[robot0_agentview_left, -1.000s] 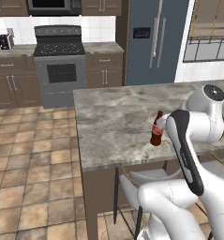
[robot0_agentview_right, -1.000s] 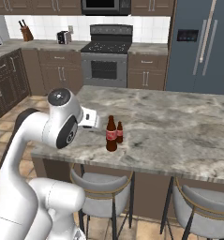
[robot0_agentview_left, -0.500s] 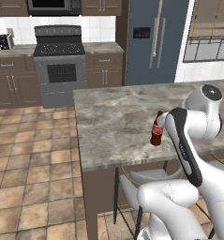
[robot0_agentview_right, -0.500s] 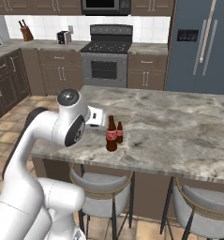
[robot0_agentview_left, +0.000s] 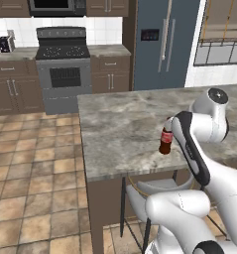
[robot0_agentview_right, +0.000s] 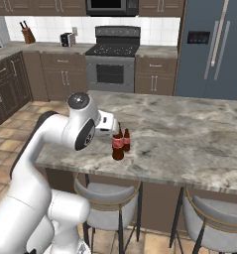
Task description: Place the large bottle from the dining counter next to the other large bottle outside the sink, and place the small bottle from the dining counter next to the other small bottle inside the sink.
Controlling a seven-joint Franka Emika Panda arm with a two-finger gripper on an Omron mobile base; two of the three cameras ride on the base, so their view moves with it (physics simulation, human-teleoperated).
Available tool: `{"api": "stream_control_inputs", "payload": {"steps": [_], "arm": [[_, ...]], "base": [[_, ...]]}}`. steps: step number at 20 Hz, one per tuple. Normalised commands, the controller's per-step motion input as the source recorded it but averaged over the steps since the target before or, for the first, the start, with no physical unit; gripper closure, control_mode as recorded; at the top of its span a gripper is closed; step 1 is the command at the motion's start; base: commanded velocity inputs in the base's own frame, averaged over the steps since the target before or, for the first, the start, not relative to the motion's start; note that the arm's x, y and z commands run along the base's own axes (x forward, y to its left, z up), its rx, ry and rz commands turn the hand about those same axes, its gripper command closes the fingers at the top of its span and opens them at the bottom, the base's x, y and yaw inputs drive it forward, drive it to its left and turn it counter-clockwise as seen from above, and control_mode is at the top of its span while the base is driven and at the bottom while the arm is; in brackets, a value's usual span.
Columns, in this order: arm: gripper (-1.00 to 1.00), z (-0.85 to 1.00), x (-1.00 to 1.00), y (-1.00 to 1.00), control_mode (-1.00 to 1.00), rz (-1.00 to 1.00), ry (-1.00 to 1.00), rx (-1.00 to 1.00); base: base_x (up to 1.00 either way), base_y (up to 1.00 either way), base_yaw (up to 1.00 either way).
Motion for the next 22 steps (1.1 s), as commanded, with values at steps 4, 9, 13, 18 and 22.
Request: {"api": "stream_control_inputs", "payload": {"steps": [4,9,13,18,22], "arm": [[-1.0,-0.05,0.08,-0.08,-1.0,0.0,0.0,-0.04],[-1.0,-0.02,0.1,-0.06,-1.0,0.0,0.0,-0.02],[-1.0,-0.06,0.16,-0.02,-1.0,-0.01,0.0,0.0],[-1.0,-0.12,0.11,-0.02,-1.0,0.0,-0.01,0.0],[-1.0,-0.14,0.03,-0.01,-1.0,0.0,-0.03,0.0]], "base": [[0.0,0.0,0.0],[0.0,0.0,0.0],[0.0,0.0,0.0],[0.0,0.0,0.0],[0.0,0.0,0.0]]}}
